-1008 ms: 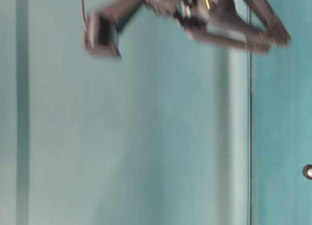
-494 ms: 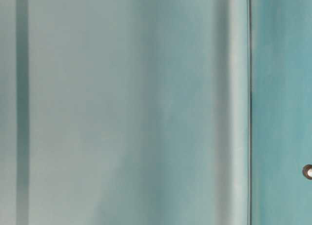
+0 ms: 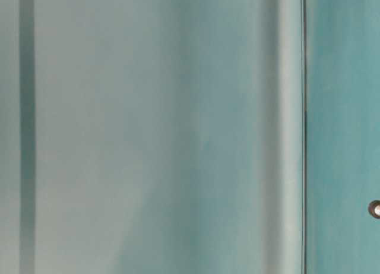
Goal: Insert the USB cable into the female connector supported by the left arm.
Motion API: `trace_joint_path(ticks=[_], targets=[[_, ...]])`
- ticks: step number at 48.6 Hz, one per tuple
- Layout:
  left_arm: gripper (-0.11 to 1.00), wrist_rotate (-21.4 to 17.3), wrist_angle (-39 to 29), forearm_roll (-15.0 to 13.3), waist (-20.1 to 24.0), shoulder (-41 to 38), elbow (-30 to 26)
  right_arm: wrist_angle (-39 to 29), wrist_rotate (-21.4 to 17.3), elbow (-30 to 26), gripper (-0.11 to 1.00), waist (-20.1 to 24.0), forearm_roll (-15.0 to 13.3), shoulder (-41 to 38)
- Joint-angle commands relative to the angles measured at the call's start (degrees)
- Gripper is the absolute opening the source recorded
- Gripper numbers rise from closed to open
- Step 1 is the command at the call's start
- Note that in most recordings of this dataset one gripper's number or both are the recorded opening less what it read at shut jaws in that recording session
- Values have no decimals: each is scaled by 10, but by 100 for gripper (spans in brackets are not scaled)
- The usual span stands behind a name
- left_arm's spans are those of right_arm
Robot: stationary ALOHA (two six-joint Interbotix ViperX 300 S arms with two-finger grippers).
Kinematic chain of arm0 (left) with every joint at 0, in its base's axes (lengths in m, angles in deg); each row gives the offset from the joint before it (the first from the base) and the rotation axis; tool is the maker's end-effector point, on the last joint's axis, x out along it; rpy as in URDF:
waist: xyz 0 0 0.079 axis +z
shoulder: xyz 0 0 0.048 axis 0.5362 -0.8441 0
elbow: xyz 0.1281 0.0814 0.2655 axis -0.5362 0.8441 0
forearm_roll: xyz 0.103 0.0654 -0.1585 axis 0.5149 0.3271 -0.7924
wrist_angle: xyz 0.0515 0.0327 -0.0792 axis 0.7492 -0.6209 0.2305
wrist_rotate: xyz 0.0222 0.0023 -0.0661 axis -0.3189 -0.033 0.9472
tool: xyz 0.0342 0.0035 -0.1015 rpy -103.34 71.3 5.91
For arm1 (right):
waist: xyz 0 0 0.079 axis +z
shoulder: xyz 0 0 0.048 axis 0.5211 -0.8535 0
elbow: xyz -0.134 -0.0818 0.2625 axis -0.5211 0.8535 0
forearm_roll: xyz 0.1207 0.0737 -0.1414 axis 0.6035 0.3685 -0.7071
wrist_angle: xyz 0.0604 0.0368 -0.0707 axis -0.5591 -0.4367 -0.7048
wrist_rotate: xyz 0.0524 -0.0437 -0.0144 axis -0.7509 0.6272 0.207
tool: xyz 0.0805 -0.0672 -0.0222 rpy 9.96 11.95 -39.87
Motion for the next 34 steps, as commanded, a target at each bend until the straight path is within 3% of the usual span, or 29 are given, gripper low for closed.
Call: trace_joint_path(ticks=[1, 17, 34], targets=[[76, 0, 49, 2, -1, -3, -12, 26, 4, 16, 69, -2, -1, 20], [76, 2, 184, 1, 0, -3, 21, 105, 2, 65, 69, -2, -1, 72], [76, 8, 198, 2, 4, -2, 25, 159, 2, 76, 69, -2, -1, 78]])
